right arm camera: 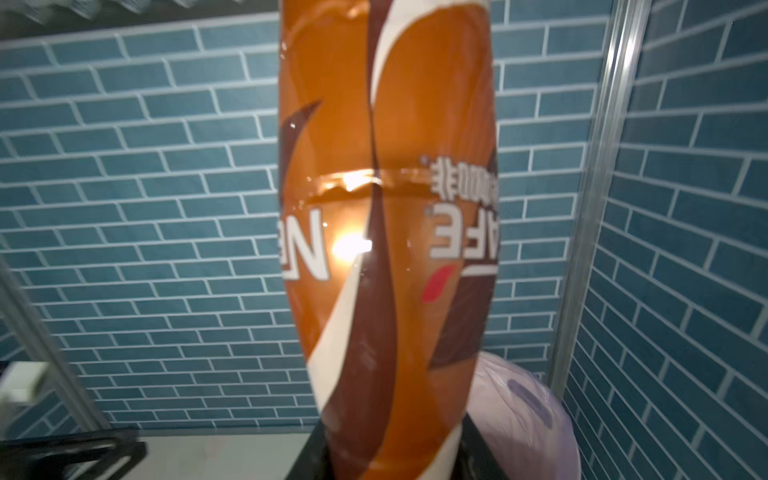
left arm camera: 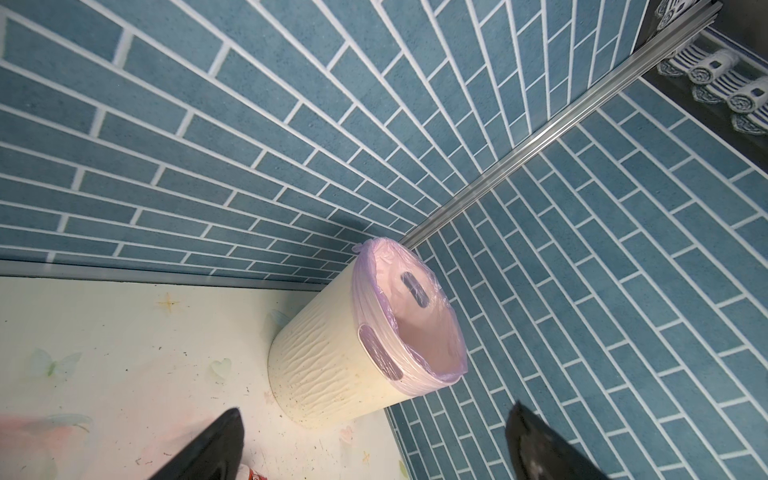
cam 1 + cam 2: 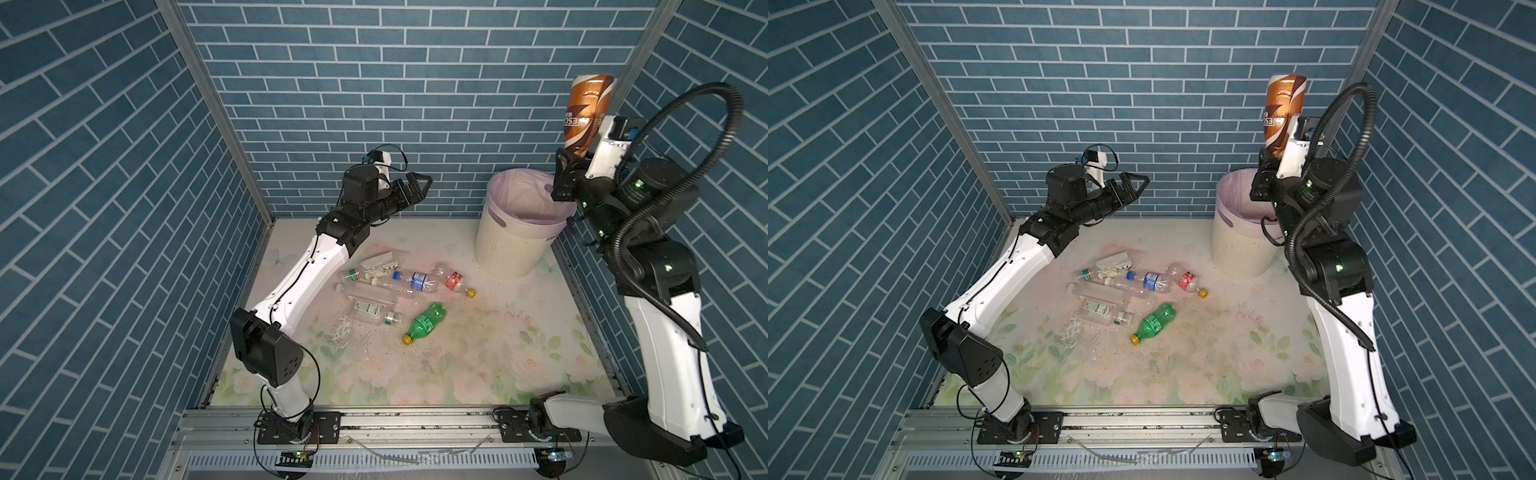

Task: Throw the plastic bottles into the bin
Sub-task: 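Carry the Nescafe bottle over the bin with the right gripper and release it, then lower the left gripper onto the green-label water bottle while the right returns over the pile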

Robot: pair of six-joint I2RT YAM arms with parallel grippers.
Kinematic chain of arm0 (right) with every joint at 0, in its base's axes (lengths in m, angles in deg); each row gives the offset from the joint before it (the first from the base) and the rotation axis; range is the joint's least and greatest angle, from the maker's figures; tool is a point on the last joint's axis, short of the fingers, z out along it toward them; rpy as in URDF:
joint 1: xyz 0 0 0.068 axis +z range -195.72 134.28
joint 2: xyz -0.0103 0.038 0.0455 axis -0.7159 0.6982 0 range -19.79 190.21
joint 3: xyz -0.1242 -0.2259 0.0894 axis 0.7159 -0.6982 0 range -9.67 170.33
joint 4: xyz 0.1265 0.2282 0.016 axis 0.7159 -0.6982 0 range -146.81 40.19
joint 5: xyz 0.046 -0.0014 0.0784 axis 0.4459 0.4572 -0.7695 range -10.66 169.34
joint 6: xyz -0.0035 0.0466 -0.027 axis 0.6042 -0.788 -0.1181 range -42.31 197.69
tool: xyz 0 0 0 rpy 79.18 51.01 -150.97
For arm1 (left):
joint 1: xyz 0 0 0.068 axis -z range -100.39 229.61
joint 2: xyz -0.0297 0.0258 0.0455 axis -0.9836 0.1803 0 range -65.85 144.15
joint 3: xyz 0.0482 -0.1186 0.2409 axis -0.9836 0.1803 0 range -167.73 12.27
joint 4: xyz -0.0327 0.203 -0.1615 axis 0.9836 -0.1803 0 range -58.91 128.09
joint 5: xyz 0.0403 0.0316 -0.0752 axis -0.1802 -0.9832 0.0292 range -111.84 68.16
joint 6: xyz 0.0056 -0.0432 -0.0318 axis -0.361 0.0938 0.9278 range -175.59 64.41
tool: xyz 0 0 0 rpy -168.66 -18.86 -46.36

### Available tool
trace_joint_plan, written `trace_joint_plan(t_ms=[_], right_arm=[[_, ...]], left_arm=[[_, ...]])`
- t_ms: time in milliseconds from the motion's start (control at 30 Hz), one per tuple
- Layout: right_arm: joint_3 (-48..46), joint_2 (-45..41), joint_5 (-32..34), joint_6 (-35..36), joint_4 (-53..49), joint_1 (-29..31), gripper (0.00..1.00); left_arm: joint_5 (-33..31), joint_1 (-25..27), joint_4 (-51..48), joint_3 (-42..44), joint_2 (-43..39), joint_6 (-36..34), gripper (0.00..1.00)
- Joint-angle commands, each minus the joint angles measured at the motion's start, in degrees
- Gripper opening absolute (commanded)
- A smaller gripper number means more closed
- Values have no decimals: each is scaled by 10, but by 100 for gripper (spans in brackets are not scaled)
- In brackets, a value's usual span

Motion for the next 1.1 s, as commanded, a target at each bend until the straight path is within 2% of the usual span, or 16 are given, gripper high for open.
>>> trace_joint_plan(t_ms=[0, 67, 100, 133, 300, 800, 1067], right_arm=[[-32, 88, 8, -59, -92, -45, 57], [-20, 104, 11, -71, -119, -56, 89], [-18, 101, 14, -71, -118, -57, 97], [-18, 93, 12, -70, -110, -57, 99], [-3, 54, -16, -61, -85, -56, 99], [-8, 33, -34, -60, -90, -56, 99], [-19, 25, -57, -82, -89, -54, 99]], left_arm=[[10, 3, -4, -5, 6, -5, 99], [10, 2, -14, -4, 4, -14, 99], [8, 2, -19, -3, 1, -18, 99], [8, 2, -22, -2, 1, -21, 99], [19, 3, -20, -4, 10, -18, 99], [23, 13, -38, -8, 19, -18, 99], [19, 13, -81, 10, -1, -41, 99]])
